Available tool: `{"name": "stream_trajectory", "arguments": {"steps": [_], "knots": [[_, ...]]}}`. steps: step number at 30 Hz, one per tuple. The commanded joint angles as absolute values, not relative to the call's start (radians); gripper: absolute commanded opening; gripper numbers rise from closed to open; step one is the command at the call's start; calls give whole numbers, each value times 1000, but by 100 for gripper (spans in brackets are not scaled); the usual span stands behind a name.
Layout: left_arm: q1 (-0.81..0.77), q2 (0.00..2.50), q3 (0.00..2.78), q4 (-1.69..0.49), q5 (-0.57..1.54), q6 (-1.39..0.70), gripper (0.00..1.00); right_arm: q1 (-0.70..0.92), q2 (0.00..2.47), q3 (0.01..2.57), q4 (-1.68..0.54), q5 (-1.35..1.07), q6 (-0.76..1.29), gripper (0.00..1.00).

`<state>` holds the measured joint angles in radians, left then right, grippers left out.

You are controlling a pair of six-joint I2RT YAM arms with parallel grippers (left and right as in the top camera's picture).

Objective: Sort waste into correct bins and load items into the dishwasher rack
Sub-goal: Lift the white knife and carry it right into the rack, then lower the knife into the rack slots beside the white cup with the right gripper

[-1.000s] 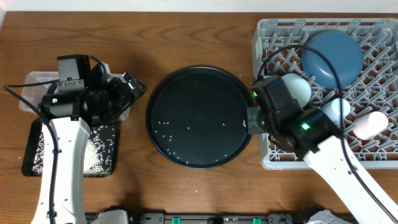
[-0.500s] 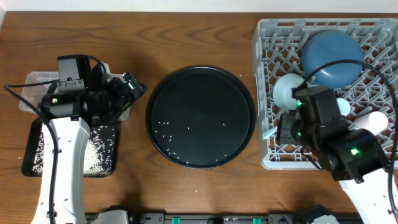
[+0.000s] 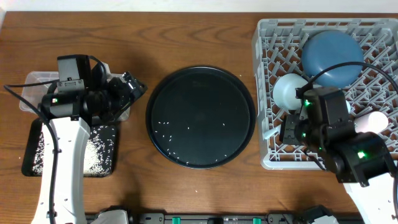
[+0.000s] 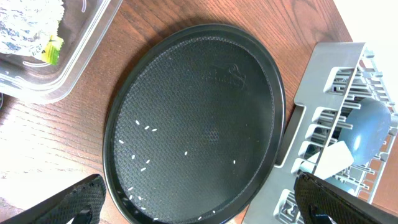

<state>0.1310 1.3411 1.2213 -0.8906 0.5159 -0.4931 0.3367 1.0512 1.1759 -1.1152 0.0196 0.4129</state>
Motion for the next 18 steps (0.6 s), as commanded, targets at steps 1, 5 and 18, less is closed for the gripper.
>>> {"name": "stream_trajectory", "arguments": {"steps": [1, 5, 18], "knots": [[135, 1346, 1228, -893, 507, -483, 98, 326, 1013, 1215, -1107, 10, 384, 1], [135, 1346, 1228, -893, 507, -483, 98, 326, 992, 1236, -1111, 10, 376, 1], [135, 1346, 1228, -893, 507, -483, 98, 325, 982, 1243, -1187, 82, 377, 1]]}}
